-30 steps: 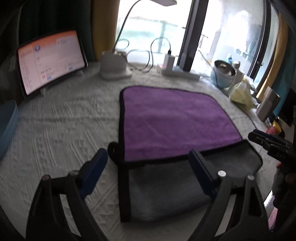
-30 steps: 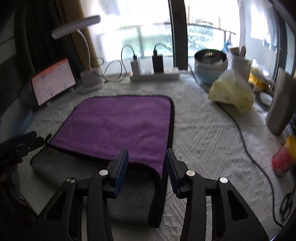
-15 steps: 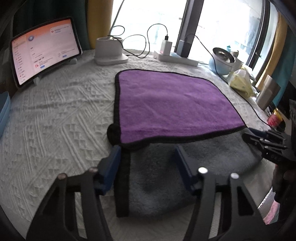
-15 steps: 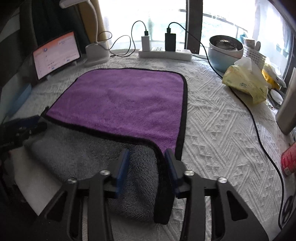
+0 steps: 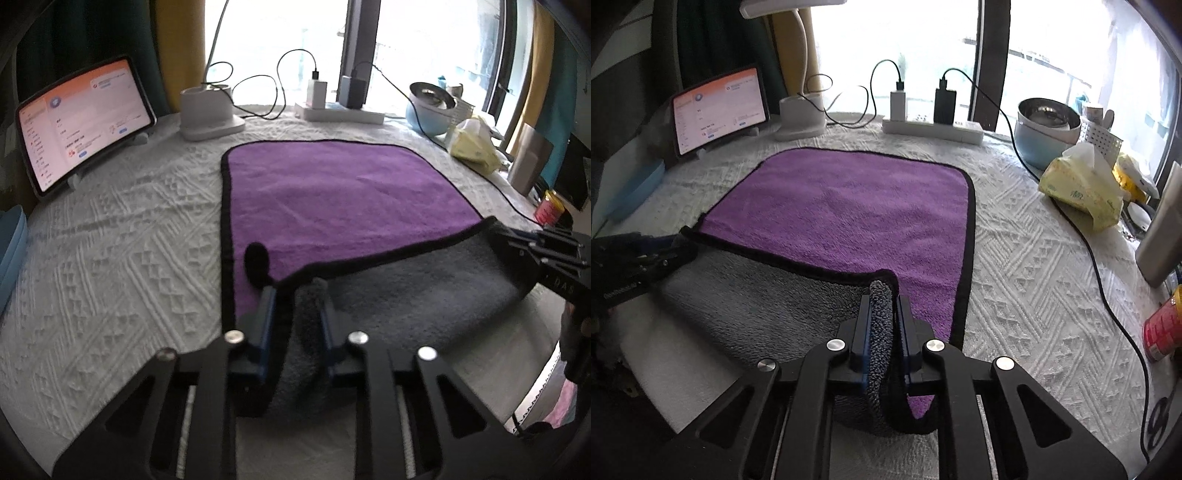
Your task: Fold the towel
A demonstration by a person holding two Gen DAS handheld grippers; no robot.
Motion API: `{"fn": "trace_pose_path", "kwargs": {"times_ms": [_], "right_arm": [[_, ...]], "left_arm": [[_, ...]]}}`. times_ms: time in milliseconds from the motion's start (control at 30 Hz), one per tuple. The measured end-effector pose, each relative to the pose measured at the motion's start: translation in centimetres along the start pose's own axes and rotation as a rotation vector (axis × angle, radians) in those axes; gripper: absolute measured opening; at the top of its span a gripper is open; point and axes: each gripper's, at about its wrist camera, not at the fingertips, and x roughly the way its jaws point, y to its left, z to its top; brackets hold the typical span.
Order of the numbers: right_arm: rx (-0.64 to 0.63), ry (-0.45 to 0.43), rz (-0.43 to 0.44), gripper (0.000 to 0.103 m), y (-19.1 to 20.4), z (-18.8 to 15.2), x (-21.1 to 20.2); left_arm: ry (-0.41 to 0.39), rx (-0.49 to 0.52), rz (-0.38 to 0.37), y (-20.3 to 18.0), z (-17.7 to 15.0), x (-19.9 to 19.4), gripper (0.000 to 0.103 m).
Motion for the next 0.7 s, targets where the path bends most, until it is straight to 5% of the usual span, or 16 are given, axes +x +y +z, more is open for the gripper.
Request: {"fn": "trace_pose_path", "kwargs": {"times_ms": [700], "right_arm": [[0.030,-0.127,0.007,0.013,-0.7,3.9,-2.7]], "left_arm": [[-0.133,-0.007,-0.051,0.3,4.9,-3.3,0.018]]}}
